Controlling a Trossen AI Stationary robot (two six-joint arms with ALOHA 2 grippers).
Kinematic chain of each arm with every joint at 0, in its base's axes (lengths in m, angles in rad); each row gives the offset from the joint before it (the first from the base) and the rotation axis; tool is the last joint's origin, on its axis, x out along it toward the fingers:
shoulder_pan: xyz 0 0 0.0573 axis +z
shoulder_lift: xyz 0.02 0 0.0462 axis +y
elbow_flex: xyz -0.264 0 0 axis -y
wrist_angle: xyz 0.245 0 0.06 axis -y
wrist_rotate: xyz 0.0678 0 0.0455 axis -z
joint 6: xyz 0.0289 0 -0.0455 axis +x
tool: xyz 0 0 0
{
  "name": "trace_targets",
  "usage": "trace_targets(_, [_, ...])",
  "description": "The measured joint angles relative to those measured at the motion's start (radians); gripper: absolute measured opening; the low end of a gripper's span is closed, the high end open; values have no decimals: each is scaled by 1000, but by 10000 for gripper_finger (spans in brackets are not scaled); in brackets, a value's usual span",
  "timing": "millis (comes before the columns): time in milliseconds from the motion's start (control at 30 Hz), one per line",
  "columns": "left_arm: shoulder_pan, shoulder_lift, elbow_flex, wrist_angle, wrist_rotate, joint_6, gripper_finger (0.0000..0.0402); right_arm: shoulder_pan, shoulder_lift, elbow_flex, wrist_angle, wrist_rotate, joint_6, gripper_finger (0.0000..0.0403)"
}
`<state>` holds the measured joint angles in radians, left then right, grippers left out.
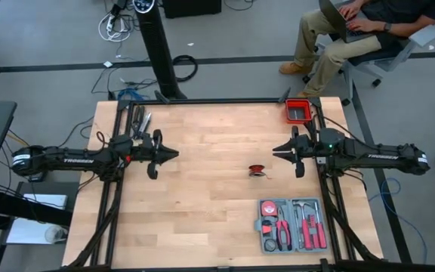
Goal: Coil cords
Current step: Return to Home Position
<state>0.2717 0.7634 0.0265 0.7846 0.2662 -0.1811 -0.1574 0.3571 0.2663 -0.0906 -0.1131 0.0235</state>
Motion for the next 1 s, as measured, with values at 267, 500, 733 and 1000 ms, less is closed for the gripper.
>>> trace_targets(267, [-19, 0, 0, -22, 22, 39, 42, -2, -35, -251, 381, 0, -1, 74])
trace_targets(500, [-19, 1, 1, 14, 68, -55, 42, -2, -35, -249, 326, 0, -1, 74])
trace_targets(733, [-19, 1, 1, 8, 68, -166, 42, -2, -35, -256, 363, 0, 0, 74])
trace_targets(1000, [-19, -4, 1, 6, 68, -165, 42, -2, -35, -257, 362, -1, 0, 74])
